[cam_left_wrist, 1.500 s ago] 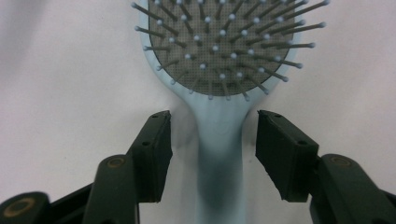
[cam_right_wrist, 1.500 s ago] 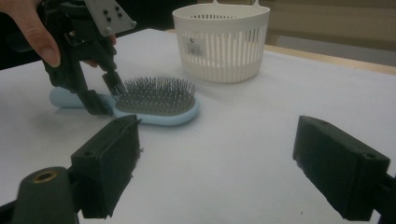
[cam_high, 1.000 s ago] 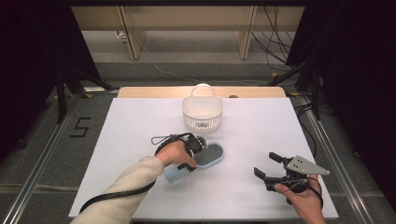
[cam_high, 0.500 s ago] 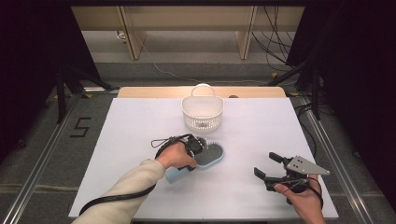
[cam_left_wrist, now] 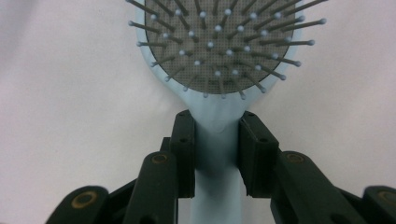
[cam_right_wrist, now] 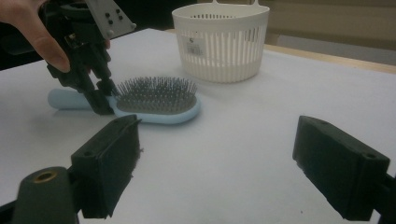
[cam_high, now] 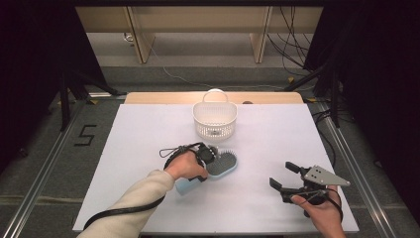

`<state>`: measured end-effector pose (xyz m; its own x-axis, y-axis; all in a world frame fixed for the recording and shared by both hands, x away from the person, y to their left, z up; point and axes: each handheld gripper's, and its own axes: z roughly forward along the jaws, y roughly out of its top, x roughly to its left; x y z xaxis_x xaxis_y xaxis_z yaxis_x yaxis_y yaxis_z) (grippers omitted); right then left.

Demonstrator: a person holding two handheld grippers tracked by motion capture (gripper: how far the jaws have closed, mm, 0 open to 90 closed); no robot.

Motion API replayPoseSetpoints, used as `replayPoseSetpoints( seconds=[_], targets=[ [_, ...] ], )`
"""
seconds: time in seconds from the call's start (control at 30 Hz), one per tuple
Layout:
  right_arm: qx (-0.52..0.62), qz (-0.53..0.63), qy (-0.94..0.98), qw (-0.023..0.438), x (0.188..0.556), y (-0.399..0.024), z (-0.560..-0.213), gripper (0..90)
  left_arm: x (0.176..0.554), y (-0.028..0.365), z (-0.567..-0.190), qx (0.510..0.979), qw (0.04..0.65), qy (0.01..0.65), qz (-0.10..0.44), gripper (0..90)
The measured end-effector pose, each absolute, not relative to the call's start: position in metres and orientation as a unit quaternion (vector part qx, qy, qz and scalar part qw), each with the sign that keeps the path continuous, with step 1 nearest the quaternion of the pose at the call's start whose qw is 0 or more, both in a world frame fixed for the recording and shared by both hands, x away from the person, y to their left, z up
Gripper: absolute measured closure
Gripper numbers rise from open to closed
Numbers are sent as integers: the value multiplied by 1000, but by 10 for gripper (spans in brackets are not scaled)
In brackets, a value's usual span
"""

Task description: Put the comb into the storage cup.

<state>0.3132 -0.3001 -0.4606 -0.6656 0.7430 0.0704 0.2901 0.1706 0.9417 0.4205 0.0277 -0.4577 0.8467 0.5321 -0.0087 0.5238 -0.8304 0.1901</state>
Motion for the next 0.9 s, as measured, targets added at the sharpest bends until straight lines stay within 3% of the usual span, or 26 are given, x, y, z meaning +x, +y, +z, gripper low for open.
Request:
replayPoseSetpoints(
  seconds=[0.47, 0.9],
  targets=[
    [354, 539, 735, 209, 313, -300, -461, 156, 418, 29, -457, 955, 106, 278, 20, 697],
    [354, 539, 735, 210, 313, -301, -461, 156, 410, 36, -446, 945, 171, 278, 34, 697]
  ],
)
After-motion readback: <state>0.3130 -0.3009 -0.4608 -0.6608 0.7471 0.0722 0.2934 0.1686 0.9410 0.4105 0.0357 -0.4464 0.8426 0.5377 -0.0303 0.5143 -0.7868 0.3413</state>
